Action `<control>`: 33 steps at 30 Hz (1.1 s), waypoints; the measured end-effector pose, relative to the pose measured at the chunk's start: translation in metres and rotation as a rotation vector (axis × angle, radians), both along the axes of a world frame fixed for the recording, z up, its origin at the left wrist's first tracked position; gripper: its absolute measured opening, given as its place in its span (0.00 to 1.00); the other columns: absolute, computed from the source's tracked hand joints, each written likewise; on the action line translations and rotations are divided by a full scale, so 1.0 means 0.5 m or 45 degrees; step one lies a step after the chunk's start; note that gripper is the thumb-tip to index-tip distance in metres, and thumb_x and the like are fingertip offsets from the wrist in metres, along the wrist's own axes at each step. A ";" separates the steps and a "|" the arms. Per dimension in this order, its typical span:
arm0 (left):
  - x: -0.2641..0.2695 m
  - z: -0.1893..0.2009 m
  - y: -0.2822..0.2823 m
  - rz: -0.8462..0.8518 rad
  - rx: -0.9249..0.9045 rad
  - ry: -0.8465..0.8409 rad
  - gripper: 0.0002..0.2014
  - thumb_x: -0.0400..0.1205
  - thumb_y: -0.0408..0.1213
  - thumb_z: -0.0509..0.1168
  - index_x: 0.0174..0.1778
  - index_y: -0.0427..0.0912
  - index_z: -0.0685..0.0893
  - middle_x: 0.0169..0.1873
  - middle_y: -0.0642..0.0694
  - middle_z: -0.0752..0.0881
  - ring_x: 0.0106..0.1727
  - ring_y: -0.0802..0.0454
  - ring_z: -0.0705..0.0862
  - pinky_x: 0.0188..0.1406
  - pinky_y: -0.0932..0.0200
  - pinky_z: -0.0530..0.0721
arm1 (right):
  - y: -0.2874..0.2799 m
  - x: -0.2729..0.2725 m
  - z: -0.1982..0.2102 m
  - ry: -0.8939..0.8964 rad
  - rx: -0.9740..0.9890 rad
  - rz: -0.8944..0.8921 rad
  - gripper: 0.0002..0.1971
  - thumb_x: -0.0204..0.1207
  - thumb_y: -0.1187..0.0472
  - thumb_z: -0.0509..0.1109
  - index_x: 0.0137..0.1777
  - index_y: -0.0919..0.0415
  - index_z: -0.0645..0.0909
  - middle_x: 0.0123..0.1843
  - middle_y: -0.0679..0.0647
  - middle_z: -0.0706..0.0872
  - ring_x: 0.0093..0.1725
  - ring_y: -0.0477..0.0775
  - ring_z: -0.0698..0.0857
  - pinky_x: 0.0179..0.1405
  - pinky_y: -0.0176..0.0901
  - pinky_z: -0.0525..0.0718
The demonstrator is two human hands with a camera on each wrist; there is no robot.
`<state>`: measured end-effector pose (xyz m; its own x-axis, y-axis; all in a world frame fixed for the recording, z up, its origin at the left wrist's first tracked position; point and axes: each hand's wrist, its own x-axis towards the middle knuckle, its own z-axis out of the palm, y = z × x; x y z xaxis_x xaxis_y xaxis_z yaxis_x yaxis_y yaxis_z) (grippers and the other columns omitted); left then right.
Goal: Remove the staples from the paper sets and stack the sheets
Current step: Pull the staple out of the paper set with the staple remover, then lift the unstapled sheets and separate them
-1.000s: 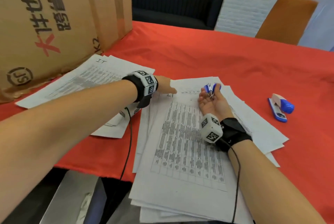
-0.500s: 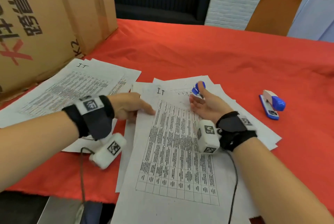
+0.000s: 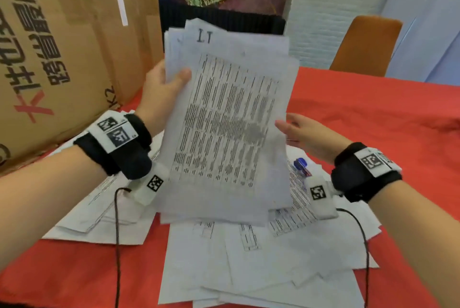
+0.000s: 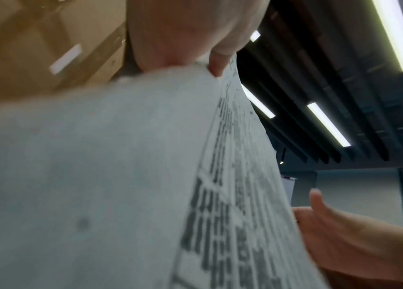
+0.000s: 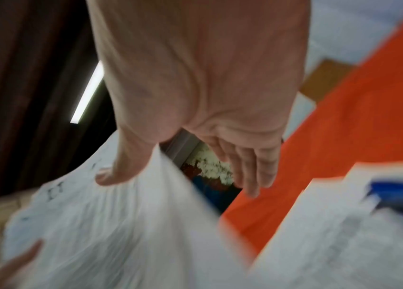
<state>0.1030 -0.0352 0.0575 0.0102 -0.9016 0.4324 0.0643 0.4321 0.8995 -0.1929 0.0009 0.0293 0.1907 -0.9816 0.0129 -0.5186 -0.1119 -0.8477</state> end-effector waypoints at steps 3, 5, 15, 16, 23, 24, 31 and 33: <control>-0.056 0.069 -0.002 0.046 -0.249 -0.010 0.09 0.86 0.31 0.58 0.60 0.48 0.73 0.52 0.59 0.81 0.50 0.74 0.83 0.52 0.72 0.79 | -0.015 0.053 0.061 -0.456 -0.285 0.036 0.22 0.81 0.58 0.66 0.74 0.59 0.73 0.68 0.49 0.83 0.66 0.46 0.83 0.67 0.45 0.80; -0.091 0.108 0.002 0.107 -0.416 -0.088 0.10 0.85 0.30 0.55 0.58 0.49 0.69 0.46 0.60 0.75 0.42 0.81 0.77 0.47 0.78 0.73 | -0.034 0.070 0.115 -0.528 -0.510 -0.011 0.21 0.81 0.62 0.67 0.72 0.65 0.74 0.66 0.54 0.85 0.63 0.47 0.85 0.64 0.45 0.83; -0.111 0.064 -0.055 0.161 -0.181 -0.059 0.06 0.85 0.39 0.56 0.52 0.56 0.67 0.44 0.64 0.71 0.43 0.81 0.76 0.45 0.77 0.73 | -0.080 0.008 0.123 -0.524 -0.416 0.154 0.32 0.72 0.43 0.73 0.74 0.53 0.74 0.72 0.52 0.80 0.74 0.53 0.77 0.77 0.64 0.69; -0.113 0.030 -0.069 0.154 -0.026 -0.102 0.06 0.84 0.44 0.57 0.55 0.53 0.69 0.45 0.61 0.73 0.47 0.71 0.79 0.49 0.68 0.75 | -0.081 0.009 0.100 -0.555 -0.330 0.162 0.35 0.67 0.40 0.76 0.73 0.53 0.76 0.72 0.53 0.81 0.73 0.56 0.78 0.76 0.66 0.70; -0.157 0.067 -0.052 0.316 -0.485 -0.132 0.06 0.78 0.30 0.56 0.50 0.41 0.70 0.37 0.55 0.76 0.34 0.68 0.75 0.35 0.69 0.75 | -0.064 0.065 0.168 -0.902 -0.462 -0.088 0.39 0.59 0.48 0.80 0.70 0.65 0.78 0.58 0.49 0.88 0.56 0.39 0.87 0.60 0.40 0.84; -0.153 0.073 -0.053 0.363 -0.561 -0.093 0.05 0.79 0.31 0.57 0.49 0.42 0.70 0.37 0.56 0.75 0.33 0.69 0.75 0.35 0.70 0.74 | -0.063 0.060 0.185 -0.929 -0.447 -0.092 0.33 0.64 0.49 0.78 0.68 0.62 0.78 0.55 0.44 0.88 0.51 0.34 0.87 0.57 0.36 0.84; -0.118 -0.097 -0.091 0.278 -0.074 -0.163 0.26 0.82 0.56 0.54 0.65 0.40 0.79 0.60 0.47 0.83 0.63 0.49 0.81 0.63 0.56 0.75 | -0.089 0.019 0.019 -0.865 -0.210 -0.197 0.48 0.47 0.31 0.82 0.68 0.54 0.80 0.63 0.54 0.88 0.63 0.57 0.86 0.68 0.63 0.79; -0.134 -0.125 -0.088 0.249 0.038 -0.151 0.27 0.83 0.53 0.57 0.62 0.31 0.80 0.56 0.37 0.85 0.60 0.40 0.82 0.57 0.52 0.76 | -0.087 0.027 -0.022 -0.849 -0.136 -0.239 0.49 0.44 0.30 0.83 0.66 0.52 0.81 0.60 0.53 0.89 0.60 0.57 0.87 0.66 0.64 0.81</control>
